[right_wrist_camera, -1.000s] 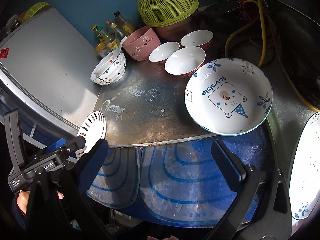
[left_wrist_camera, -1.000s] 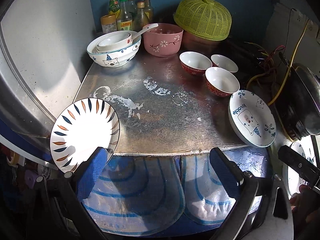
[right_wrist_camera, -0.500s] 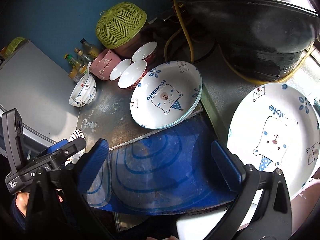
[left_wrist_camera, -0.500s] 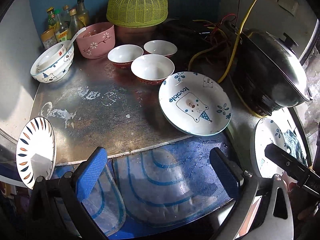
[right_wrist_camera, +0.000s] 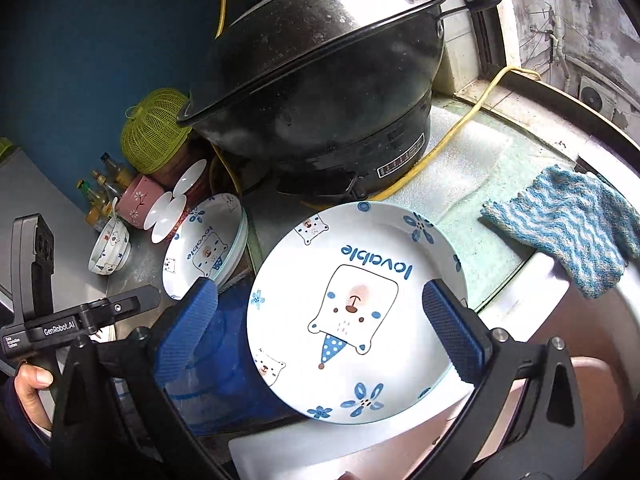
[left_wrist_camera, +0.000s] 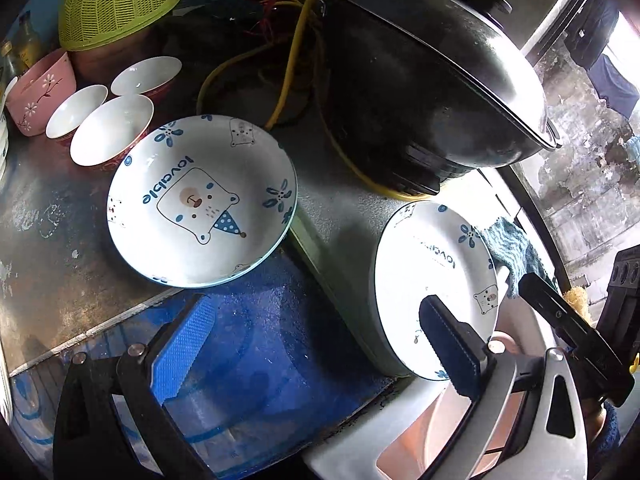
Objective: Organize plates and bowls
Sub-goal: 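Grasp the rim of the white lovable bear plate with the left gripper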
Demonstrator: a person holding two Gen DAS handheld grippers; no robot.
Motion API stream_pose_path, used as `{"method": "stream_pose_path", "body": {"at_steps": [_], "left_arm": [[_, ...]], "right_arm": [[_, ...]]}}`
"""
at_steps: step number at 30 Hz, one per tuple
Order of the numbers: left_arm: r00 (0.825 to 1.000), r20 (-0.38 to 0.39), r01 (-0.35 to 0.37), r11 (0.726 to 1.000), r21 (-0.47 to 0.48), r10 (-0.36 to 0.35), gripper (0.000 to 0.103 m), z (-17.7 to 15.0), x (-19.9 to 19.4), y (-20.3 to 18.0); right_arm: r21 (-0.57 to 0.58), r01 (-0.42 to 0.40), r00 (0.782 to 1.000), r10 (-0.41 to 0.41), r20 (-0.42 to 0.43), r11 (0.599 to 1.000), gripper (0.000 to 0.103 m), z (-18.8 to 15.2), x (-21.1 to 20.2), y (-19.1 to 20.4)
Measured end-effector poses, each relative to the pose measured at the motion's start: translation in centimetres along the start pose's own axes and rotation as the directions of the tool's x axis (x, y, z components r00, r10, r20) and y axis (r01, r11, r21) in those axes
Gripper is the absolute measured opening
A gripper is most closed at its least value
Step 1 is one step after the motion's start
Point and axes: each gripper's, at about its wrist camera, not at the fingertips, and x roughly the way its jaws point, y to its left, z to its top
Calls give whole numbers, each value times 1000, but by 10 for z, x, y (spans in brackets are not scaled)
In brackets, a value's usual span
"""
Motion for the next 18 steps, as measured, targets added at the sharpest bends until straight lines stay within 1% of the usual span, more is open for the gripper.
{"method": "stream_pose_path", "body": {"at_steps": [3,5,8,11,12,13,14,15,16,17,18], "left_arm": [[1000,10,-23,999,31,23,102,-3,14,-17],[999,-3,-34,999,34,34,102,-3,24,-24],[999,-34,-33,999,34,34,102,-4,37,-30],[999,-44,-28,999,39,30,102,-3,45,-35],[998,-49,-25,999,35,27,101,-3,48,-34],[998,-52,-19,999,30,20,100,-3,50,-33],[999,-52,-14,999,29,15,96,-3,51,-32],[999,-50,-17,999,33,19,92,-3,52,-32],[999,-43,-16,999,40,18,91,-4,52,-31],[999,-38,-21,999,46,23,91,-4,52,-31],[999,-39,-27,998,49,29,91,-4,53,-31]], "right_arm": [[15,7,1000,-8,22,1000,103,0,0,-19],[25,7,1000,-8,25,1000,103,1,2,-29],[39,34,999,-34,1,999,103,2,9,-44],[77,15,999,-12,-38,997,102,3,20,-61],[94,8,999,-3,-51,996,99,2,23,-67],[111,1,998,6,-63,994,92,2,27,-72],[125,-4,997,13,-71,992,82,2,30,-76],[136,-5,997,16,-77,991,76,1,33,-78],[143,-3,996,15,-84,990,68,1,36,-81],[152,-18,996,31,-89,988,66,1,39,-83],[163,-39,994,54,-91,986,66,1,41,-85]]}}
